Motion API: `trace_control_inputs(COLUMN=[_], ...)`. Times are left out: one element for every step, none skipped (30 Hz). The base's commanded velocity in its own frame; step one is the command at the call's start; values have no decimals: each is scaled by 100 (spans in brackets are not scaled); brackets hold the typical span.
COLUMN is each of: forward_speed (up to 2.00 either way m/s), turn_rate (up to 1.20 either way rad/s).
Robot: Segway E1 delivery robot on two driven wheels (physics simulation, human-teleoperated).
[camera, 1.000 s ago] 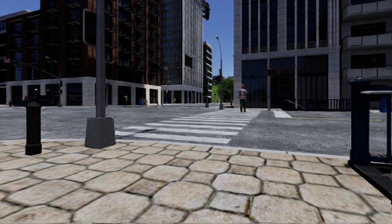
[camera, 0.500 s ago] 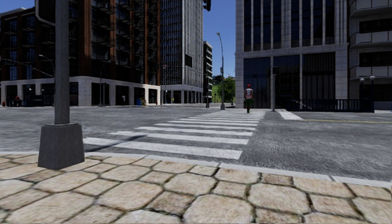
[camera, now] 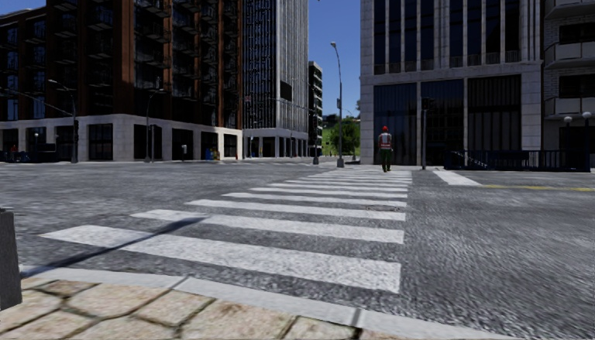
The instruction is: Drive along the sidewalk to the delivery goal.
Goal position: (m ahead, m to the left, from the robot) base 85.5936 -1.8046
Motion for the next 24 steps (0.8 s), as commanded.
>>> trace_control_inputs(forward_speed=[200, 200, 200, 200, 200, 200, 200, 200, 200, 200, 200, 195, 186, 175, 169, 169, 165, 164, 164, 164, 164, 164, 164, 164], turn_rate=[0, 0, 0, 0, -5, -5, -10, -11, -14, -22, -22, -29, -30, -30, -30, -30, -31, -31, -31, -31, -31, -31, -31, -31])
